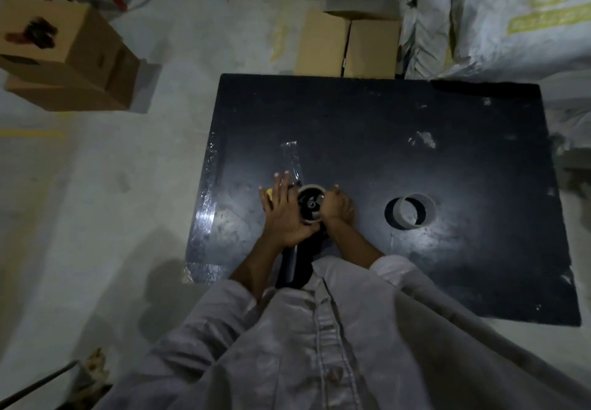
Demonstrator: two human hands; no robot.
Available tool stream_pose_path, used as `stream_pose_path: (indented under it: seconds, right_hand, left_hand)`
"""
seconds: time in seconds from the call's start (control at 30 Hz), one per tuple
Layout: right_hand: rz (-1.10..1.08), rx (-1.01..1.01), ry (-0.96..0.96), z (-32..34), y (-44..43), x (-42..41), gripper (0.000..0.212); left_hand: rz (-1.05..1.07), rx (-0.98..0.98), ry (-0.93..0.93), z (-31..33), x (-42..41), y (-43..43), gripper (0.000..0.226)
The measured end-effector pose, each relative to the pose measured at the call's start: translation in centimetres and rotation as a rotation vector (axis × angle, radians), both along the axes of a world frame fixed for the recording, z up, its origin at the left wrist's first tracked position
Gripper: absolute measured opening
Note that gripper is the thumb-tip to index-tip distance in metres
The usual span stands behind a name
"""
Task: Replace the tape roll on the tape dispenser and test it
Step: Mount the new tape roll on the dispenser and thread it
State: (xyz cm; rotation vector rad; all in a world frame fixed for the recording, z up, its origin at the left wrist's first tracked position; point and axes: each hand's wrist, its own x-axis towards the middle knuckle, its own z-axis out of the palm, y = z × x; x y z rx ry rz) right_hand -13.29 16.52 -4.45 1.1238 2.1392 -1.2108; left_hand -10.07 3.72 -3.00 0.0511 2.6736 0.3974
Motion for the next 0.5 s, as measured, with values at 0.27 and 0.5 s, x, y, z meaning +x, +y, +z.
stream_pose_path:
  seconds: [0.27, 0.5]
  right_hand:
    - [-0.206, -0.261, 0.016, 0.8, -0.3, -1.5, 0.072]
    - [-0.003, -0.052, -0.069, -0.5, -0.6, -2.0, 0.063]
  left_hand:
    - [1.25, 0.207, 0.053, -0.3, -2.9, 1.6, 0.058]
    - [1.364, 0.005, -0.004, -2.6, -4.2, 4.7, 0.063]
